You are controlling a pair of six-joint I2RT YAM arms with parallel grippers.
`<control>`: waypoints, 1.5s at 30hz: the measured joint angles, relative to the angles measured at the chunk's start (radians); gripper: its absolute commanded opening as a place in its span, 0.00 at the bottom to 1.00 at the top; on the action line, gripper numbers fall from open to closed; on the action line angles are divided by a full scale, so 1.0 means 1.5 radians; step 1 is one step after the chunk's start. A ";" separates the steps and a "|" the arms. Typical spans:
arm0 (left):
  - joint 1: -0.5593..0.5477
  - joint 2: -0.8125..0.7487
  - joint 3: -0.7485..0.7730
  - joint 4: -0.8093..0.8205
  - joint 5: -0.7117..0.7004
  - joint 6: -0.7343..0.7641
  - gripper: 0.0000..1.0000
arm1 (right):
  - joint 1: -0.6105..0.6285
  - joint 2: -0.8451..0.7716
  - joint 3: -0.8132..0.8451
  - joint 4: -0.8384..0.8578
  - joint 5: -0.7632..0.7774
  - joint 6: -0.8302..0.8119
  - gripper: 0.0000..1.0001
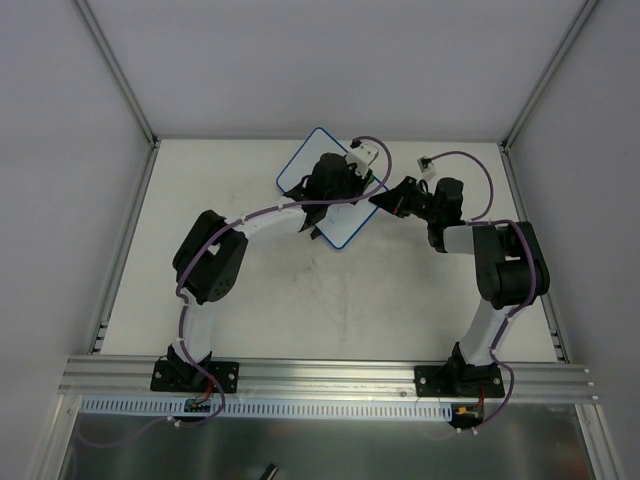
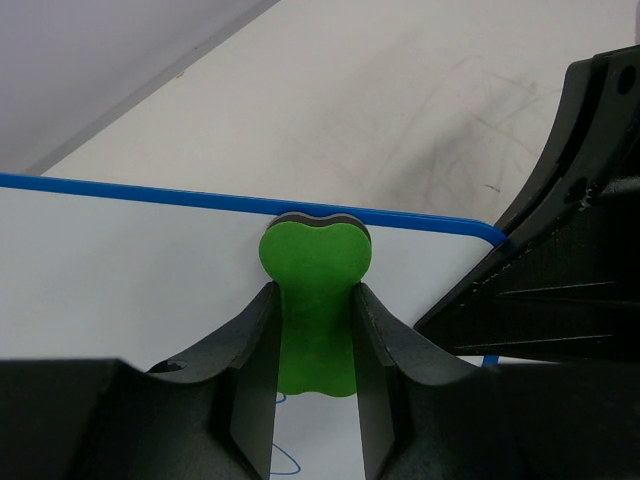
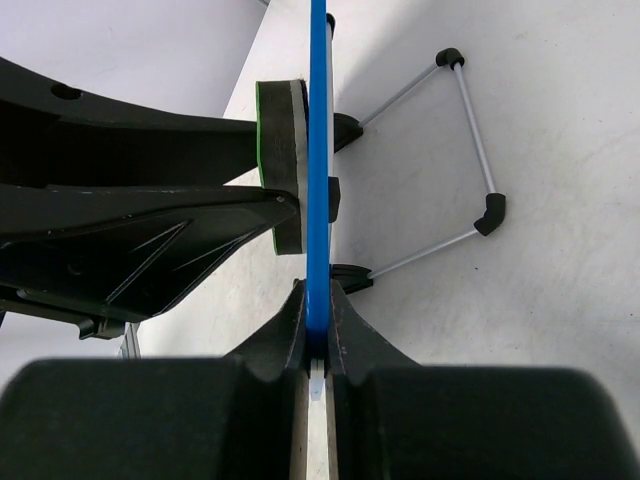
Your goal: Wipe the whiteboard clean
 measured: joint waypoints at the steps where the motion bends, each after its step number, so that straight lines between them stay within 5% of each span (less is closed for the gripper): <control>1: 0.000 0.000 0.000 0.000 -0.001 0.001 0.00 | 0.000 0.000 0.000 0.000 0.000 0.000 0.00; 19: 0.043 0.000 -0.014 0.020 0.041 -0.125 0.00 | 0.001 0.000 0.000 0.003 0.000 0.000 0.00; 45: 0.267 0.004 -0.148 0.057 0.075 -0.448 0.00 | 0.003 0.000 0.000 0.016 -0.006 0.002 0.00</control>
